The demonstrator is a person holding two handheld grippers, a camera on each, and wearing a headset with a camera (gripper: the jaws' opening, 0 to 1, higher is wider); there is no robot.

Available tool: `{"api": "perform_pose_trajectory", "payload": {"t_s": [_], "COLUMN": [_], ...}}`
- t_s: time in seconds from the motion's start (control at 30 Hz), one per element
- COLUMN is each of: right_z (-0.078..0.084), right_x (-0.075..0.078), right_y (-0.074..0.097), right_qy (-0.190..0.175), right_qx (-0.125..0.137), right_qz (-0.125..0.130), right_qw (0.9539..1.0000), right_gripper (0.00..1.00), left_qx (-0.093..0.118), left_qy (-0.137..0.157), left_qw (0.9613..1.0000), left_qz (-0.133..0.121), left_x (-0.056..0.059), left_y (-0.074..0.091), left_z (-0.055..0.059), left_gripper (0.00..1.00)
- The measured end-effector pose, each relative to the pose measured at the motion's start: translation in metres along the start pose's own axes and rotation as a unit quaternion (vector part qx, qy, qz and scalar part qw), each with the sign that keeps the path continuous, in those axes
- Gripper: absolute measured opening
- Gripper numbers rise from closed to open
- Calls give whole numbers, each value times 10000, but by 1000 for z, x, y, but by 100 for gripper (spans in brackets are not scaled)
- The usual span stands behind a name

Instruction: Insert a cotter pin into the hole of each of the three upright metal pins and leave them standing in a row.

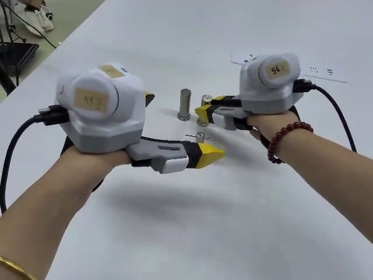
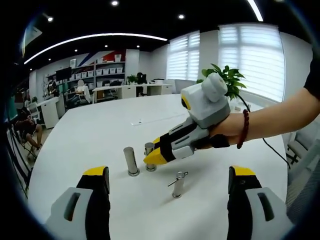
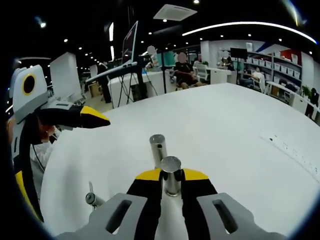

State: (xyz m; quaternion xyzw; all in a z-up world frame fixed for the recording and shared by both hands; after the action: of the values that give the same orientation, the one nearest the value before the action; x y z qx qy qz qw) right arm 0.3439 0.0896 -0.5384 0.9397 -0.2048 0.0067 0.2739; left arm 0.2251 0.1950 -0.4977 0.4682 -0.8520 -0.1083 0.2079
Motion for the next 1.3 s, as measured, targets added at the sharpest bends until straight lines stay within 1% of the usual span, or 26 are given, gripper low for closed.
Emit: {"api": "perform_pose_trajectory", "payload": {"t_s": [0.1,0.17,0.2,0.3,0.37,0.43,0.5,0.63,0.67,0.7,0.77,0.83,0.87,0.9,0.93,0.97,1.07,1.17,1.2,1.23,1.3], "right_z": [0,-1,-1,0,-1,1,2,6,7,8,10,13,15,15,17,19,24,31,32,34,37], "right_x": [0,-2,-3,-4,-6,-5,-5,-6,-8,-12,-16,-15,-16,-17,-20,-23,-32,-40,-42,-45,-50], "right_y": [0,3,4,9,15,17,26,38,43,47,57,61,66,68,75,78,88,97,99,101,104], "right_qy": [115,342,394,439,429,414,399,359,347,340,329,331,317,312,298,285,211,88,77,44,45], "right_qx": [-44,-127,-166,-195,-175,-186,-227,-258,-276,-295,-315,-325,-341,-347,-364,-376,-441,-476,-475,-481,-507], "right_qz": [-43,-35,-19,13,73,104,154,221,234,255,285,304,321,326,343,347,361,412,412,428,435], "right_qw": [9999,9993,9991,9988,9989,9989,9988,9988,9987,9987,9986,9985,9984,9984,9983,9983,9982,9980,9980,9979,9978], "right_gripper": [8,8,8,8,8,8,8,8,8,8,8,8,8,8,8,8,8,8,8,8,8], "left_qx": [-40,-24,-17,-11,2,-14,-55,-79,-129,-133,-104,-31,-7,1,-1,-37,-157,-169,-179,-213,-205], "left_qy": [-48,-6,4,-17,3,21,5,63,42,38,14,61,100,104,103,95,-35,-113,-218,-395,-340], "left_qw": [10000,10000,10000,10000,10000,10000,10000,9999,9999,9999,9999,10000,9999,9999,9999,9999,9998,9996,9992,9983,9986], "left_qz": [-15,-2,-4,-9,1,5,-1,-28,-55,-63,-62,-58,-61,-56,-41,-37,-102,-203,-274,-363,-363], "left_x": [0,0,0,-1,0,0,-1,-3,-3,-4,-3,-2,-1,0,1,2,3,4,3,3,4], "left_y": [-1,-1,0,0,0,0,0,0,0,0,1,2,3,4,5,6,9,13,14,16,17], "left_z": [1,1,1,1,1,2,3,7,8,8,8,6,6,5,6,7,11,14,14,14,15], "left_gripper": [99,99,99,99,99,99,99,99,99,99,99,99,99,99,99,99,99,99,99,99,99]}}
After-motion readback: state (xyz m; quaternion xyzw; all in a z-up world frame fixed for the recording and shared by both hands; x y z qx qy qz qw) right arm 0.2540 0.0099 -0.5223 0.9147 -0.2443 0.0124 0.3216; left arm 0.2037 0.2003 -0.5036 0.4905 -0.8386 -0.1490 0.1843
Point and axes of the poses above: the centre of the closed fingertips' face, and the gripper's own axes: y roughly backward along the fingers, x roughly to its right, z roughly out of its underside, the point moved 8 cm from there along y, roughly backward along the fingers, and after that the axes turned 12 degrees about y, right-handed, at the moved point
